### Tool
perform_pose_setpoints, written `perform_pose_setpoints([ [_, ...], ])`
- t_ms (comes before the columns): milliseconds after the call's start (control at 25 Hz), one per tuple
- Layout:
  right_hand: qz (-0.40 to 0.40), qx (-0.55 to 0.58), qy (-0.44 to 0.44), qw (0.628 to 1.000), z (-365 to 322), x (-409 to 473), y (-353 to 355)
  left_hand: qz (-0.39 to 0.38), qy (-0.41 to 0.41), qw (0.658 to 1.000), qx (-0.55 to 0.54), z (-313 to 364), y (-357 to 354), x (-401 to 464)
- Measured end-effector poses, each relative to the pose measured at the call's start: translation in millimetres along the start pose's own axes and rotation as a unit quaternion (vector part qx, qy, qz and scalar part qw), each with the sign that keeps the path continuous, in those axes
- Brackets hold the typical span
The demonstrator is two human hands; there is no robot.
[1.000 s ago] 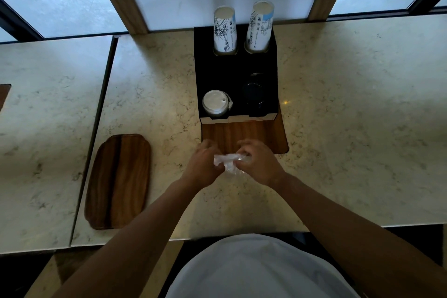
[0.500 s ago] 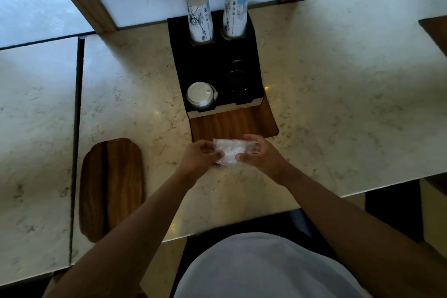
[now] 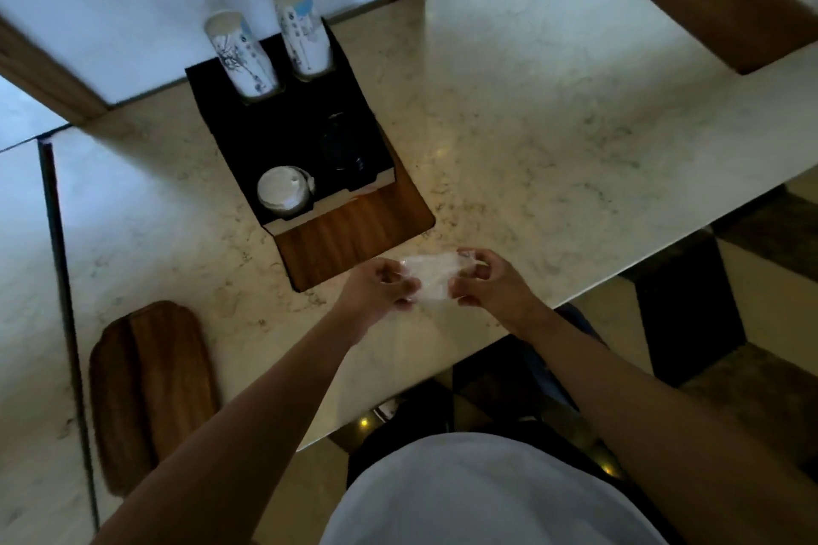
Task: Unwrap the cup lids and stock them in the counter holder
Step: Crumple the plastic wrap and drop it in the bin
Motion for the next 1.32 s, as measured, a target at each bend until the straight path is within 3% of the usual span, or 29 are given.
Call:
perform_pose_setpoints([
  [440,0.126,0.114,-0.018,0.985,49,-90,207,-0.100,-0.013,0.987,0.128,27,-236,-7],
  [680,0.246,0.184,-0.019,0.951,87,-140,298,-0.188,-0.003,0.963,0.196,31,-358,-9],
  [920,0.343,0.252,-0.053,0.903,130,-163,337,-0.266,0.009,0.925,0.273,18,-431,8],
  [1080,0.362,0.300,-0.117,0.875,167,-156,341,-0.246,0.034,0.909,0.333,-17,-453,32],
  [1320,0.374,0.351,-0.217,0.831,273,-101,342,-0.209,0.092,0.880,0.416,-126,-471,95],
])
Point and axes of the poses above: each hand's wrist, its own x-axis towards the middle knuckle, its own y-axis out of the back of the hand, z = x × y, the point moved 6 cm from there along x, towards the middle knuckle, and after that the axes turned 1 degree about -x, right-handed, at the moved point
